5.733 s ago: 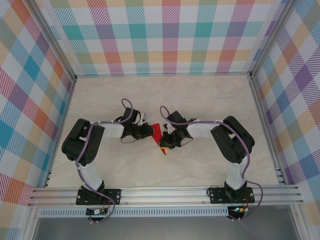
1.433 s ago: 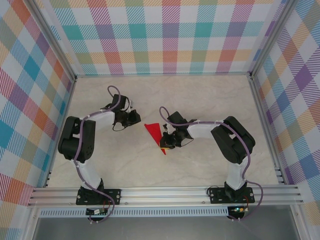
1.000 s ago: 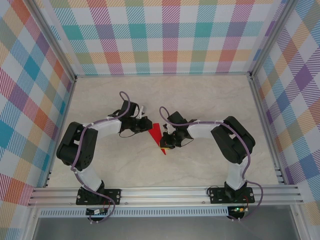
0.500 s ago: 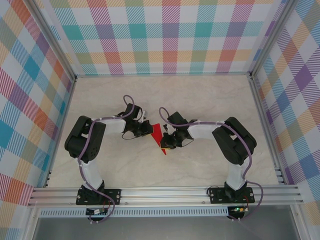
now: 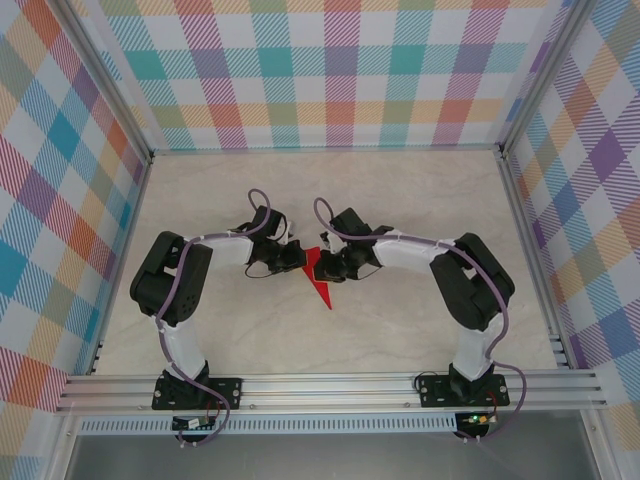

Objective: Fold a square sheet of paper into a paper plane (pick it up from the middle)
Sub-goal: Fold the wing for the fifth time at the center of the table.

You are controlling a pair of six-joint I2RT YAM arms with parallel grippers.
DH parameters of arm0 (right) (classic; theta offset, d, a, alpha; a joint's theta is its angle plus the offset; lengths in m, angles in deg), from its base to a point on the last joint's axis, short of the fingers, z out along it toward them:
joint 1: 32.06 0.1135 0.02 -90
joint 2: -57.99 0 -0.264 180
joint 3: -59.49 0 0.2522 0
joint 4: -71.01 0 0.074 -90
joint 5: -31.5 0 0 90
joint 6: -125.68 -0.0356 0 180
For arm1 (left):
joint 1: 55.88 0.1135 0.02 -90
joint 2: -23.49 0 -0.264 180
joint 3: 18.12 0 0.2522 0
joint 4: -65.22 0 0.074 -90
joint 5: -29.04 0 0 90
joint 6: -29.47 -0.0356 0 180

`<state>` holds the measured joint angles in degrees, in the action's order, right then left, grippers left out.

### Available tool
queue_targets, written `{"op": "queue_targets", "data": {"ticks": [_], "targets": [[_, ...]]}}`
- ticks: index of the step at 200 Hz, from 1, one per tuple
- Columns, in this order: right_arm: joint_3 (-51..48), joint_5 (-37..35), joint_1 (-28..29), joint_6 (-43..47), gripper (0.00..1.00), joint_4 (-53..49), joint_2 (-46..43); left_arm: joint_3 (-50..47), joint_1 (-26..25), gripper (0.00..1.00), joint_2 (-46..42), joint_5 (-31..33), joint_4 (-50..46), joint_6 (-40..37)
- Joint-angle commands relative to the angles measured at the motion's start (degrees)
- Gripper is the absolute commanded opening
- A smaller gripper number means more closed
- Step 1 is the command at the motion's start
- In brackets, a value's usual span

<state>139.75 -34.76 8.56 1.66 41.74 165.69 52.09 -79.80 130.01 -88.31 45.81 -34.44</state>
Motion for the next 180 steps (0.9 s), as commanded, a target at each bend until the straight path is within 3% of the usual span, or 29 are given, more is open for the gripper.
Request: {"op": "queue_targets", "data": {"ticks": [1,180], "targets": [[3.08,1.45,0.38,0.42,0.11,0.17,4.21,0.15,-0.77,0.08,2.41,3.56,-3.03,-0.8],[5.03,1.82,0.59,0.97,0.11,-0.72,10.05,-0.21,-0.77,0.08,2.99,5.38,-4.13,-0.47]]}}
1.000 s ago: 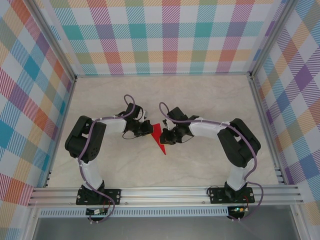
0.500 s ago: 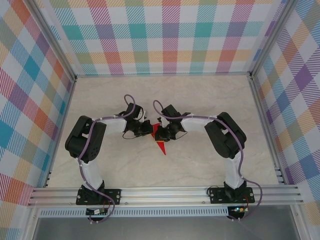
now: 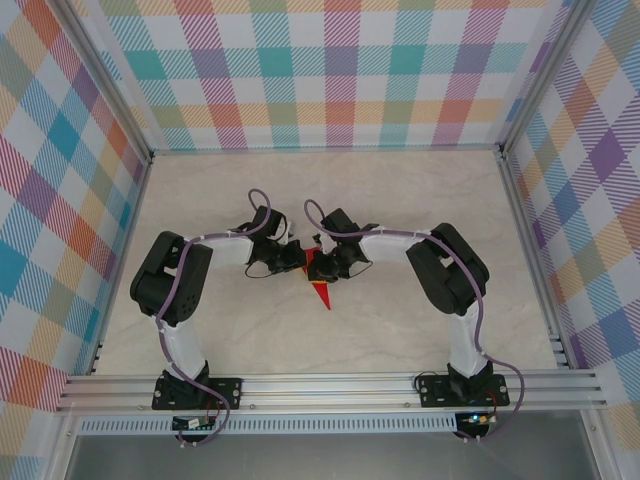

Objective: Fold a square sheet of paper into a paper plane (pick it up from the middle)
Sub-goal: Fold the wing for the fifth time at the center of the table.

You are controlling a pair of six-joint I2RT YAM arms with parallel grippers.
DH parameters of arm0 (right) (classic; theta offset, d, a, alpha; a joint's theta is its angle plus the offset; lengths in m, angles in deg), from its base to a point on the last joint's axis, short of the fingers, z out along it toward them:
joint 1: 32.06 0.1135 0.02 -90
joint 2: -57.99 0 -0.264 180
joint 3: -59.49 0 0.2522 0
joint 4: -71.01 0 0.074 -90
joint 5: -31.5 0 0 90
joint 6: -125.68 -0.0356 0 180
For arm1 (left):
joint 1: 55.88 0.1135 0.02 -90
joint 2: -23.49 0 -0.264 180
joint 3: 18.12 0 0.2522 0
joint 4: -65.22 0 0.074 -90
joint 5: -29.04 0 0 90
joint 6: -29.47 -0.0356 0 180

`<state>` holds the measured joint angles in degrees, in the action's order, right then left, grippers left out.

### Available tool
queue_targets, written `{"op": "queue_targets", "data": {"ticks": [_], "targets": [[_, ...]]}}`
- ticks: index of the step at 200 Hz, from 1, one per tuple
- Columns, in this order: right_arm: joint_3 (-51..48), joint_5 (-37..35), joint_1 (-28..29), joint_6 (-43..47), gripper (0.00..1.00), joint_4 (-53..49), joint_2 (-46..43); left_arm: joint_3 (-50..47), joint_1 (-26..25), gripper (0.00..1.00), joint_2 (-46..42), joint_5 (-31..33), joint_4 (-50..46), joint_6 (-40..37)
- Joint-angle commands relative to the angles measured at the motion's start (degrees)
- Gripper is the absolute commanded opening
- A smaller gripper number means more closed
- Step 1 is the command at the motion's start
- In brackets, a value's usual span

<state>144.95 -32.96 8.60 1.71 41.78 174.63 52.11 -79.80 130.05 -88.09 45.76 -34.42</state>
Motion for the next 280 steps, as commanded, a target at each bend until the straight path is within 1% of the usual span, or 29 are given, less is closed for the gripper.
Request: {"op": "queue_targets", "data": {"ticks": [1,45,122,160,180,187,198,208,214,222,234,242,251,280], "targets": [[-0.34,0.08,0.55,0.93,0.11,-0.78,1.04,-0.18,-0.77,0.08,2.95,5.21,-4.12,-0.51],[-9.3,0.74,1.12,2.24,0.1,-0.93,-3.57,0.4,-0.77,0.07,3.7,8.8,-6.17,0.05],[-19.32,1.28,3.02,5.15,0.09,-4.84,-12.01,1.43,-0.77,0.06,4.35,8.81,-6.76,0.61],[-19.72,-1.25,2.97,5.83,0.1,-6.41,-16.93,2.89,-0.76,0.07,3.74,7.6,-7.57,0.3],[-19.24,-5.42,3.02,5.22,0.13,-6.6,-20.94,4.02,-0.82,0.09,2.47,6.62,-8.22,0.13],[-19.07,-7.66,2.88,4.91,0.15,-6.79,-22.61,4.42,-0.93,0.1,1.9,6.25,-8.48,0.19],[-19.1,-11.54,2.44,4.06,0.23,-6.82,-25.17,5.25,-1.2,0.12,0.66,5.91,-9.16,0.38],[-19.44,-15.22,1.72,3.26,0.32,-6.51,-27.34,5.95,-1.52,0.15,-0.7,5.87,-9.69,0.59],[-19.71,-17.42,1.09,2.71,0.4,-6.33,-28.61,6.45,-1.8,0.17,-1.55,6.01,-9.75,0.81],[-20.22,-20.6,0.3,2.1,0.47,-6.12,-30.12,7.0,-2.2,0.2,-2.77,6.59,-12.3,1.17],[-20.85,-25.61,-0.96,1.34,0.6,-5.82,-31.91,7.57,-2.98,0.25,-4.83,8.04,-13.76,1.95],[-21.35,-27.46,-1.89,1.48,0.67,-5.15,-32.66,7.77,-3.58,0.29,-6.06,9.23,-14.88,2.46],[-21.75,-28.62,-3.15,1.7,0.74,-4.32,-32.96,8.07,-4.45,0.32,-7.31,11.62,-16.41,3.32],[-22.92,-29.14,-6.83,2.59,0.88,-1.52,-32.81,10.1,-8.2,0.43,-9.35,23.78,-24.24,6.66]]}}
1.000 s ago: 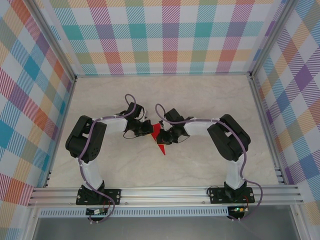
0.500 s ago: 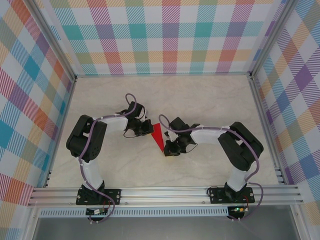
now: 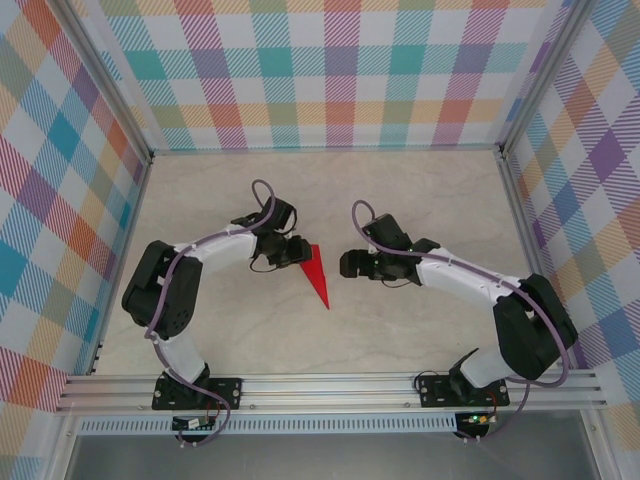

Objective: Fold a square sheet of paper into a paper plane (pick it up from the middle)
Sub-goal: Fold the wing for the fifth time at the center of the table, then turn over a paper plane at the center of the table.

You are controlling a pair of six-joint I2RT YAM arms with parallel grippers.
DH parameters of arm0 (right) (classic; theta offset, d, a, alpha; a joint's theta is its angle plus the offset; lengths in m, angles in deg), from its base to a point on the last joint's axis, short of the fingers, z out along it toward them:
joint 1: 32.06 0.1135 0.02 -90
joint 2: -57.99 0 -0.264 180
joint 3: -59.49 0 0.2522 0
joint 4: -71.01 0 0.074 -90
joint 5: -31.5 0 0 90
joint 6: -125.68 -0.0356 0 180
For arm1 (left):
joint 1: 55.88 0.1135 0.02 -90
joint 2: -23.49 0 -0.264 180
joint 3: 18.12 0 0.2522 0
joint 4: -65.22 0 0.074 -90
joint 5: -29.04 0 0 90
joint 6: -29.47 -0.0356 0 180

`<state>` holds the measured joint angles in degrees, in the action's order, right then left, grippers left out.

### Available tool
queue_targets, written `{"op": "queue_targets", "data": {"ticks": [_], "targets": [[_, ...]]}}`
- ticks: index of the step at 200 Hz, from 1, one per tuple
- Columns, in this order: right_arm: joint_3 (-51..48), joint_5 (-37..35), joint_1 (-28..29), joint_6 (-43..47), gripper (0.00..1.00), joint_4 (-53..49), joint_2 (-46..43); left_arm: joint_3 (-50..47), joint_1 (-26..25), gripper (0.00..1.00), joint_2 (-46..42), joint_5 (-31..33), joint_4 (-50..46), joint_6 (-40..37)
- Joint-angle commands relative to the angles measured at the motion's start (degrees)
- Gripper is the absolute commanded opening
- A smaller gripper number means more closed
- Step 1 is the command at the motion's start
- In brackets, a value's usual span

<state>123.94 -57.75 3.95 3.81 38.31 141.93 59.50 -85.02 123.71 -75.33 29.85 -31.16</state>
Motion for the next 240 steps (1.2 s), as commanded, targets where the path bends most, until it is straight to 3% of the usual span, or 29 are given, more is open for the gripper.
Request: {"op": "queue_targets", "data": {"ticks": [1,24,76,129,179,240], "targets": [[-2.01,-4.36,-2.26,0.5,0.89,2.1,-0.1,2.83,-3.13,0.43,-3.01,11.46,-8.57,3.5],[-3.95,-5.89,-3.38,0.34,1.0,3.66,-1.16,4.94,-6.41,0.49,-2.39,17.81,-13.31,6.62],[-7.1,-6.33,-4.57,-1.54,1.0,2.58,-4.69,14.05,-13.27,0.59,6.13,26.07,-21.17,10.7],[-7.27,-6.82,-4.98,-1.96,1.0,2.05,-5.72,21.21,-14.91,0.57,13.82,27.64,-25.76,10.38],[-6.95,-6.69,-5.25,-2.24,1.0,1.82,-4.63,18.8,-14.97,0.46,10.85,28.79,-25.64,11.8],[-6.16,-6.81,-5.25,-2.99,1.0,1.19,-3.55,11.63,-14.9,0.2,5.03,29.58,-21.13,15.06]]}}
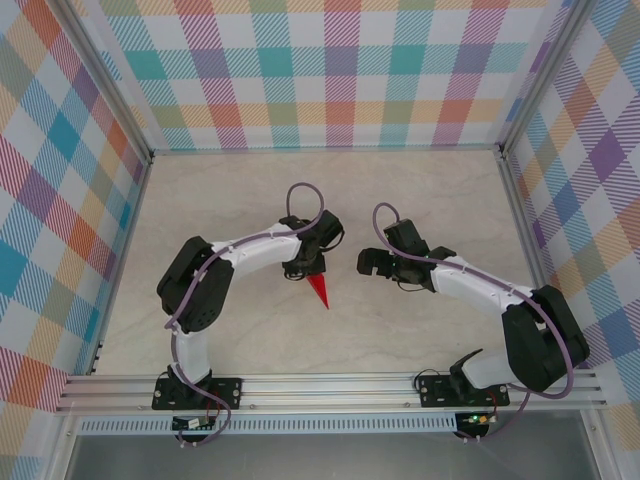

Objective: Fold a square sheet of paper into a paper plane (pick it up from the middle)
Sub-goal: Turn over a paper plane at the center of the table.

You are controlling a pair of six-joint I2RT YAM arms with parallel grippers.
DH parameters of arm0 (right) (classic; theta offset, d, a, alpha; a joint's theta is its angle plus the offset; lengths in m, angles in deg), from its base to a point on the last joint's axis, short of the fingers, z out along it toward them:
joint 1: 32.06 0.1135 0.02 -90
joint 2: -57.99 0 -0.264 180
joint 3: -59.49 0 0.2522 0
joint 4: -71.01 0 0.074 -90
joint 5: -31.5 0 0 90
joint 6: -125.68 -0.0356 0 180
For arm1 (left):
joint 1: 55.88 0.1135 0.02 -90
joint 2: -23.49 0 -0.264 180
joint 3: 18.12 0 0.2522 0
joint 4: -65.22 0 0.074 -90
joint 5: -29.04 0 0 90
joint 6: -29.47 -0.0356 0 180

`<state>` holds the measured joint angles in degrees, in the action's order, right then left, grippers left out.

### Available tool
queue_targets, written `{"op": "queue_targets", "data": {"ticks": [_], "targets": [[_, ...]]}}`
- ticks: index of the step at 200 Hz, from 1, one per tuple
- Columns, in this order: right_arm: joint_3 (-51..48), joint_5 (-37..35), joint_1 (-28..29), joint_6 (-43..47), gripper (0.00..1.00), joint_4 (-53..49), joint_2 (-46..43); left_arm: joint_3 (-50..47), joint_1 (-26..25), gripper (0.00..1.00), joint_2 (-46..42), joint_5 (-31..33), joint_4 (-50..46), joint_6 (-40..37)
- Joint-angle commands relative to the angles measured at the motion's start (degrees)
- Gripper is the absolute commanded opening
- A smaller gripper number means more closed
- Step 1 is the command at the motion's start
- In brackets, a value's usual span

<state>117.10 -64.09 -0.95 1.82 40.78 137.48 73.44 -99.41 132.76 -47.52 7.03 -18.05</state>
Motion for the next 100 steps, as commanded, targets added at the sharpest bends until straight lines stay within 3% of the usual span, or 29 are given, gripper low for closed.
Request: {"op": "queue_targets", "data": {"ticks": [1,29,67,100], "targets": [[0.69,-0.47,-0.35,-1.06,1.0,-1.28,0.93,-2.35,-0.55,0.2,-4.09,1.77,1.79,1.97],[1.4,0.23,-0.33,-1.27,1.0,-1.5,1.31,-5.54,-0.49,0.0,-7.72,3.11,5.12,2.17],[3.4,4.02,-0.35,-0.58,1.0,-3.14,0.37,-9.24,-0.46,0.0,-15.92,-0.43,12.71,-3.02],[2.63,5.74,-0.35,-7.24,1.0,-1.22,-1.94,-13.98,0.93,0.0,-23.4,-9.85,22.2,-7.55]]}}
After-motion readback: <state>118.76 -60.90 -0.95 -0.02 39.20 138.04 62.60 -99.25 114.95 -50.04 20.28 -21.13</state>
